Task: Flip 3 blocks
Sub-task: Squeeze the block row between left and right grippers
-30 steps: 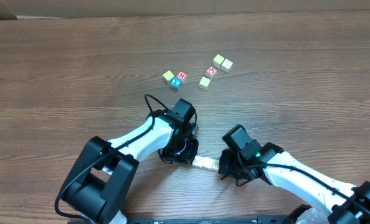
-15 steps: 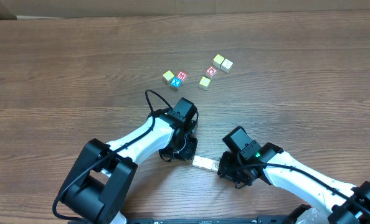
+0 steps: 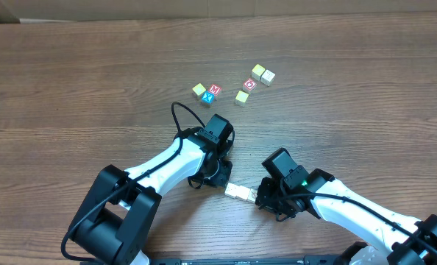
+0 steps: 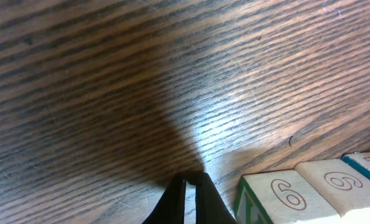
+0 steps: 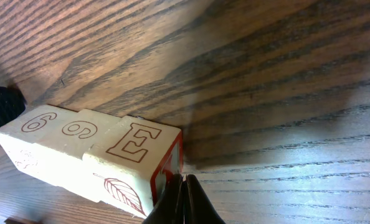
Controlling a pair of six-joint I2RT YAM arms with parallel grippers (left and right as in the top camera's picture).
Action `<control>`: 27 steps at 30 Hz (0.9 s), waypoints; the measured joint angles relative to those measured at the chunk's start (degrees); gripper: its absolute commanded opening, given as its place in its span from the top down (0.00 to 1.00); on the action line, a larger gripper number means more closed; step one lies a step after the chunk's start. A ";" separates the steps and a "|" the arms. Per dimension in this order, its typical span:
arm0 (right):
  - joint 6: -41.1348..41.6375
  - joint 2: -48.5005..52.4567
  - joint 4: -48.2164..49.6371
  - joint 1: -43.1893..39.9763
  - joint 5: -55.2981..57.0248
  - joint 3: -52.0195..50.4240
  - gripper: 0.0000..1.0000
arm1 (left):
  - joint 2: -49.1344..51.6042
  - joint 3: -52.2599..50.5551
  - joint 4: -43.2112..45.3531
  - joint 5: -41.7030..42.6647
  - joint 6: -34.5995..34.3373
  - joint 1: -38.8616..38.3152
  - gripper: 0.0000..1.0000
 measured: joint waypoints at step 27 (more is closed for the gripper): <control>-0.02 0.00 -0.90 0.00 0.46 0.00 0.96 | 0.57 -0.35 -0.24 7.48 4.31 -1.86 0.96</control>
